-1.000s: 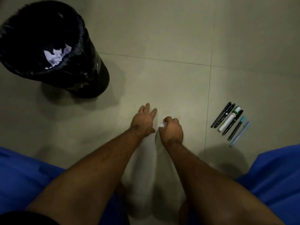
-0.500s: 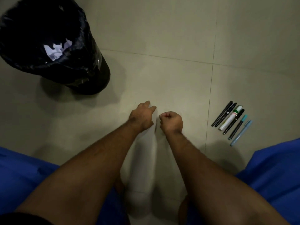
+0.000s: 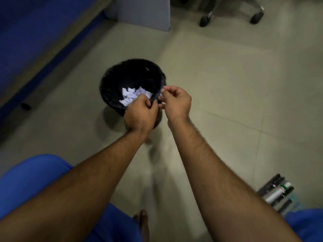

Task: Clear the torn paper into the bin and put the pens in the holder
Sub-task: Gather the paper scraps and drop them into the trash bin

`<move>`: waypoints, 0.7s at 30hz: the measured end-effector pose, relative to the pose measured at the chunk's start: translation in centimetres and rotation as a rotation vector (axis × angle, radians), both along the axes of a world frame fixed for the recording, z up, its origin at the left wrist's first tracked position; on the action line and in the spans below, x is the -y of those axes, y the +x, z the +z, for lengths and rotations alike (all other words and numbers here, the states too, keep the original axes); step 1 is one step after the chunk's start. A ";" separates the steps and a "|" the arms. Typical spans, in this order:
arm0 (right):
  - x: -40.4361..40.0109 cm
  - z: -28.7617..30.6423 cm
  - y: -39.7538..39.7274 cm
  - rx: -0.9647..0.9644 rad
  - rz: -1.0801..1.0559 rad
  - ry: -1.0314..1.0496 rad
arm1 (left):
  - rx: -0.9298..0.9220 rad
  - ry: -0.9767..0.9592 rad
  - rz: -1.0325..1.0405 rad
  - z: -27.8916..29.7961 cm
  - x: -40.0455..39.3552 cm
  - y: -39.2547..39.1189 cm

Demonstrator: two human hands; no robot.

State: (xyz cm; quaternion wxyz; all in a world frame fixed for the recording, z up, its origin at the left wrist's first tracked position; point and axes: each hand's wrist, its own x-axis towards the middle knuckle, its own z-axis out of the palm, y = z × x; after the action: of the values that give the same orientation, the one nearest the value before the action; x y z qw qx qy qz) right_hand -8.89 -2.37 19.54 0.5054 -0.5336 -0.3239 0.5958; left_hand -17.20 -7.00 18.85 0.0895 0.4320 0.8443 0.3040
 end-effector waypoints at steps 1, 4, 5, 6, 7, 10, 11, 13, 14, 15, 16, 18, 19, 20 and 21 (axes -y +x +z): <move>-0.3 0.6 -1.7 0.130 0.060 0.078 | 0.002 0.023 0.042 0.6 0.2 -1.6; -0.5 1.5 -4.7 0.548 0.227 0.288 | 0.012 0.016 0.125 0.9 0.6 -4.7; -0.4 1.6 -5.3 0.671 0.280 0.338 | 0.019 -0.002 0.166 0.7 0.7 -5.3; -0.3 1.6 -5.7 0.795 0.332 0.374 | 0.029 -0.027 0.206 0.4 0.8 -5.7; -0.1 1.6 -5.9 0.905 0.387 0.391 | 0.044 -0.056 0.238 0.1 1.0 -6.0; -0.1 0.5 -5.9 1.007 0.427 0.391 | 0.139 -0.118 0.248 -0.6 1.3 -6.4; 0.0 0.0 -5.8 0.990 0.401 0.413 | 0.176 -0.110 0.228 -0.7 1.4 -6.7; 0.4 -1.1 -5.4 0.999 0.303 0.458 | 0.230 -0.075 0.177 -0.9 1.4 -7.0; 0.7 -1.6 -5.2 1.026 0.226 0.468 | 0.243 -0.062 0.152 -1.0 1.4 -7.1; 0.9 -1.9 -5.0 1.042 0.145 0.453 | 0.252 -0.056 0.131 -1.1 1.4 -7.1; 1.0 -2.3 -4.8 1.029 0.077 0.418 | 0.261 -0.055 0.118 -1.1 1.4 -7.2; 1.2 -2.7 -4.9 0.918 0.012 0.301 | 0.286 -0.070 0.094 -1.2 1.7 -7.1; 1.3 -2.7 -5.2 0.835 0.004 0.242 | 0.294 -0.078 0.084 -1.2 1.8 -7.2; 1.3 -2.8 -5.6 0.757 -0.003 0.196 | 0.296 -0.086 0.074 -1.1 2.0 -7.4; 1.3 -2.9 -6.0 0.700 -0.006 0.162 | 0.291 -0.090 0.062 -1.1 2.1 -7.6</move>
State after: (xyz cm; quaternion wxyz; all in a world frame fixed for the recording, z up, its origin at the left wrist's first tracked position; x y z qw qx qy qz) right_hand -14.91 -3.72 16.68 0.4062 -0.6644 -0.5222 0.3477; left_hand -24.81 -9.15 17.80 0.2208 0.3528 0.8482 0.3277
